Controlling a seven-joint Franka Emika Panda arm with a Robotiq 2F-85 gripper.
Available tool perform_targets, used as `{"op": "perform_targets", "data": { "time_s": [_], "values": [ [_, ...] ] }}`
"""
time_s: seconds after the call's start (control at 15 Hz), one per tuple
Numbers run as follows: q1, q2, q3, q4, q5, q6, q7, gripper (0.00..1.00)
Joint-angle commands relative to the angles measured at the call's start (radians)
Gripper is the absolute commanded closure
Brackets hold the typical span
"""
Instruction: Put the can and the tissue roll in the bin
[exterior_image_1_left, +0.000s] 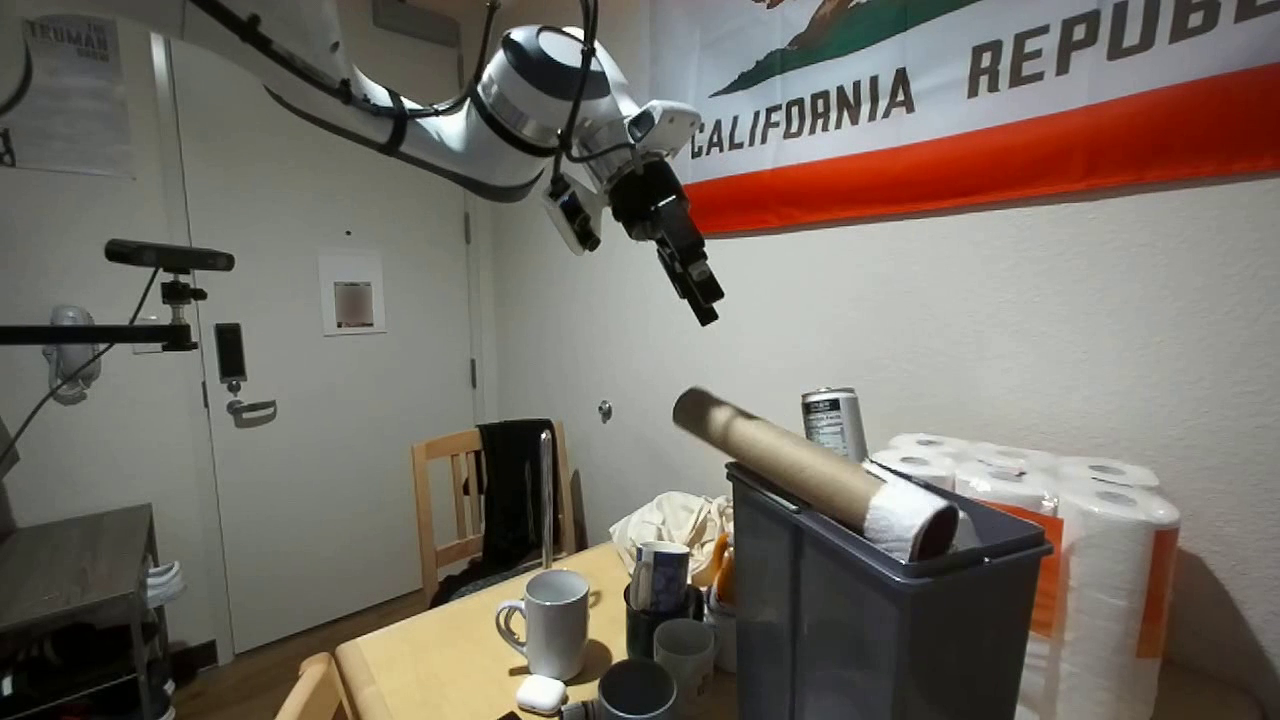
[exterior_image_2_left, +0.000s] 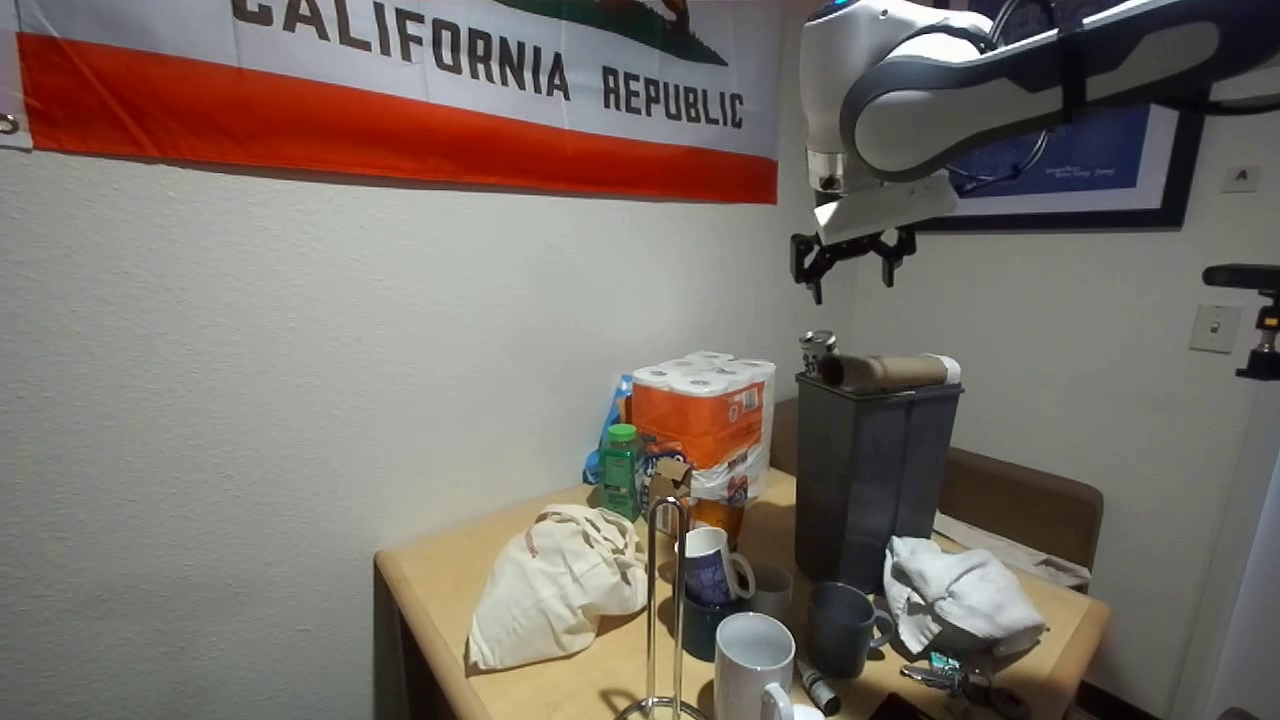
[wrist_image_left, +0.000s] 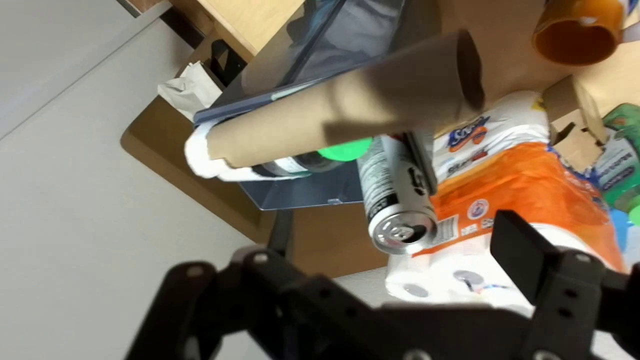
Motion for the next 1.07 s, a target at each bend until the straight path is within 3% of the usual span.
{"op": "perform_targets", "data": {
  "time_s": [0.0, 0.4, 1.0],
  "values": [
    [0.003, -0.001, 0.026, 0.004, 0.104, 0.040, -0.074, 0.00],
    [0.017, 0.056, 0.045, -0.012, 0.253, 0.073, -0.168, 0.00],
    [0.027, 0.205, 0.038, -0.084, 0.403, 0.254, -0.269, 0.00]
  ]
}}
